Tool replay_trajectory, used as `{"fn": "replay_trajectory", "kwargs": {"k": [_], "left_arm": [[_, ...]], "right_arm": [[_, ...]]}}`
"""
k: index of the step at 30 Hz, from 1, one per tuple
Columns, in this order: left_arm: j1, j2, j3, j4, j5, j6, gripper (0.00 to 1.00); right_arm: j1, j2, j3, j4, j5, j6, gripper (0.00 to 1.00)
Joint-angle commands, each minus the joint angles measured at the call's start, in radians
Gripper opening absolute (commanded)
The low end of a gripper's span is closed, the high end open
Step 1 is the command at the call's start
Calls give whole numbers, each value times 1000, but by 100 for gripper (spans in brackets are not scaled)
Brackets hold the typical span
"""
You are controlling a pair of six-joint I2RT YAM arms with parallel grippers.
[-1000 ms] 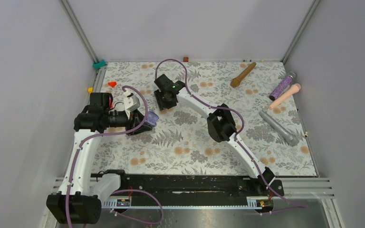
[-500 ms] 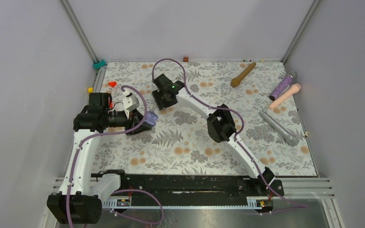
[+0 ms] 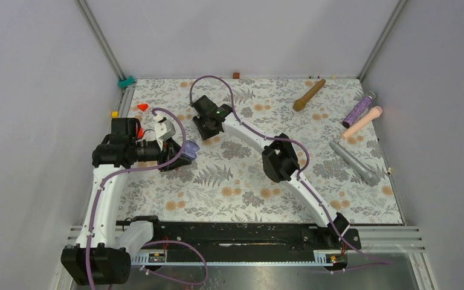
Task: Insert the wireless bluetooth earbuds into the charging case
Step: Adjust the earbud at the center of the board.
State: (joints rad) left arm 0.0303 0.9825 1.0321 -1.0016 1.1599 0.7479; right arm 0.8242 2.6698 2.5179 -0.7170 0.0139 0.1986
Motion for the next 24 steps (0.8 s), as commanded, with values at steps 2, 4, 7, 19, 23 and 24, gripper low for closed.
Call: {"fn": "replay_trajectory", "kwargs": {"k": [2, 4, 7, 19, 23, 24], "left_arm": [[12, -10, 40, 9, 69, 22, 0], [14, -10, 39, 11, 70, 22, 0], [16, -10, 37, 10, 70, 24, 0], [22, -7, 40, 9, 69, 21, 0], [23, 1, 40, 10, 67, 21, 0], [23, 2, 40, 9, 66, 20, 0]], "right_arm": [[16, 9, 34, 25, -11, -26, 34], [18, 7, 36, 21, -41, -38, 31], [26, 6, 57, 4, -60, -82, 31], [33, -24, 111, 21, 45, -316, 57], [33, -8, 136, 38, 102, -358, 60], [34, -7, 136, 36, 93, -369, 61]]}}
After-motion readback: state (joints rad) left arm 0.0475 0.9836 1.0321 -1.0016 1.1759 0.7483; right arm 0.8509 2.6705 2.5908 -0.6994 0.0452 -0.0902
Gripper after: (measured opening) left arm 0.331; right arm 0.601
